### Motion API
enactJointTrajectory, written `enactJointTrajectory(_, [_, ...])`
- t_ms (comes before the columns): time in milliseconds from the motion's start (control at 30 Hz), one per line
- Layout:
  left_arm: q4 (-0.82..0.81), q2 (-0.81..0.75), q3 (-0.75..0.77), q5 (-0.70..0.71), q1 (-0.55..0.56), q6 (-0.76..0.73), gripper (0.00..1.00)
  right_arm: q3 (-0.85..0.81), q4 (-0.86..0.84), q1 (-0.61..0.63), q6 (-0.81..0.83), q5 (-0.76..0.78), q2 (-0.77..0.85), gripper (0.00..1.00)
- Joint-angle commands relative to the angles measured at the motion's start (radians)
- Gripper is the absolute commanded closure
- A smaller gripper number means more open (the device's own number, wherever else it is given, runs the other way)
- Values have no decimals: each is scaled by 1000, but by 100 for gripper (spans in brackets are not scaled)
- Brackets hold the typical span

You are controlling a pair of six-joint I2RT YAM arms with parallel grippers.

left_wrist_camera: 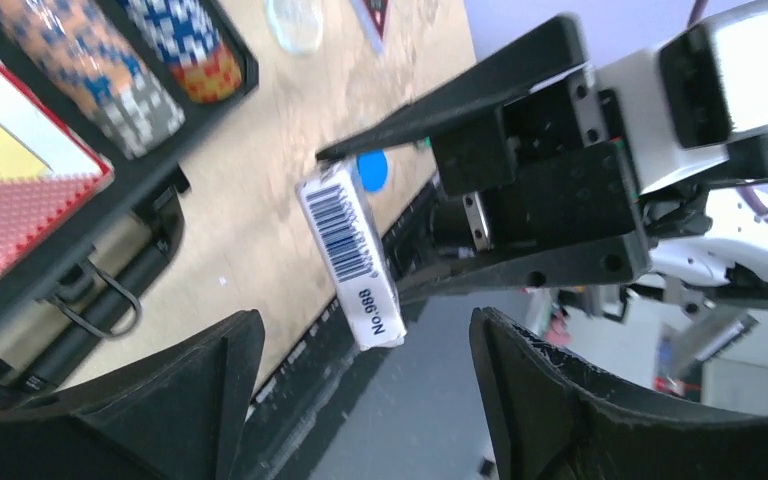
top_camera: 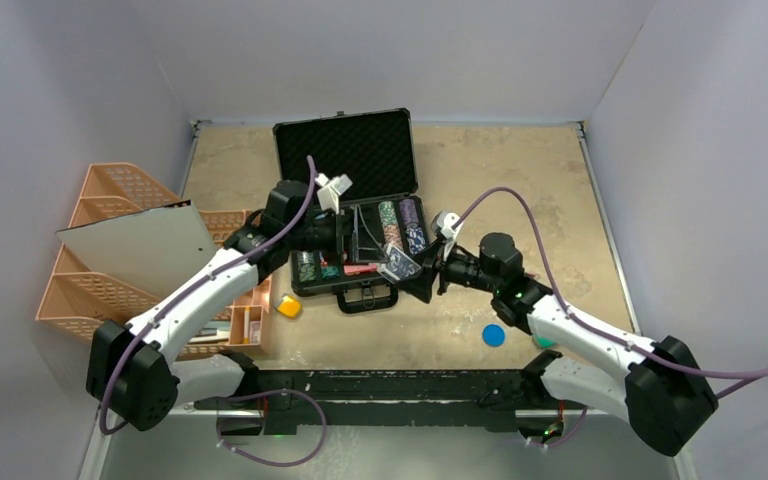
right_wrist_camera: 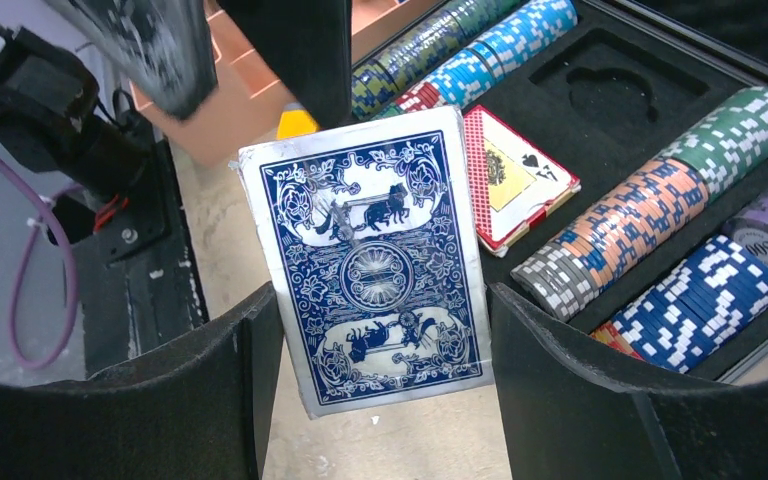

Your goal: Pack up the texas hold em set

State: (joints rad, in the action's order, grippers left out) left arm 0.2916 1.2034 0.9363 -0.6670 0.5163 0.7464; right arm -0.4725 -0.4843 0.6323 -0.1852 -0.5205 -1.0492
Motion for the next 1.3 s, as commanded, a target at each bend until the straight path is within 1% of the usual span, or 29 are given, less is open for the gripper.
enactJointTrajectory(0, [-118, 6, -82, -165, -5, 103, 22, -37, -42, 16, 129, -30, -14, 52])
enactJointTrajectory(100, [-153, 16, -112, -201, -4, 134, 22, -48, -32, 27, 160, -52, -29, 51])
enactJointTrajectory(200, [-269, 18, -153, -256, -4, 210, 32, -61, -14, 40, 180, -63, -43, 50])
enactJointTrajectory(267, [-307, 24, -163, -268, -5, 236, 34, -70, 14, 44, 217, -73, -46, 50])
enactJointTrajectory(433, [-293, 52, -171, -258, -4, 231, 36, -84, 23, 50, 244, -78, -55, 50])
enactJointTrajectory(467, [-269, 59, -177, -252, -4, 233, 37, -86, 23, 51, 246, -81, -61, 50])
enactJointTrajectory(567, [-295, 74, -200, -249, -5, 260, 42, -96, 23, 60, 251, -92, -79, 50])
enactJointTrajectory(667, [-321, 85, -208, -236, -5, 269, 50, -107, 39, 72, 260, -104, -91, 50])
enactJointTrajectory(767, [-320, 93, -210, -220, -4, 271, 62, -108, 49, 78, 268, -108, -98, 50])
enactJointTrajectory(833, [-312, 94, -207, -199, -6, 267, 74, -107, 59, 80, 272, -108, -97, 46])
enactJointTrajectory(900, [-295, 77, -198, -142, -7, 253, 87, -101, 61, 81, 272, -113, -90, 37])
enactJointTrajectory(967, [-228, 39, -179, -39, -6, 223, 99, -93, 60, 81, 259, -109, -75, 25])
enactJointTrajectory(1067, [-176, -34, -137, 102, -6, 169, 100, -85, 45, 81, 214, -69, -41, 5])
enactJointTrajectory(1100, [-142, -56, -118, 162, -6, 137, 100, -84, 37, 81, 196, -43, -30, 2])
enactJointTrajectory(1200, [-57, -97, -64, 343, -6, 45, 100, -72, -15, 80, 91, 2, 10, 1])
enactJointTrajectory(1267, [-39, -108, -50, 443, -6, 16, 100, -51, -80, 80, 10, 38, 33, 1])
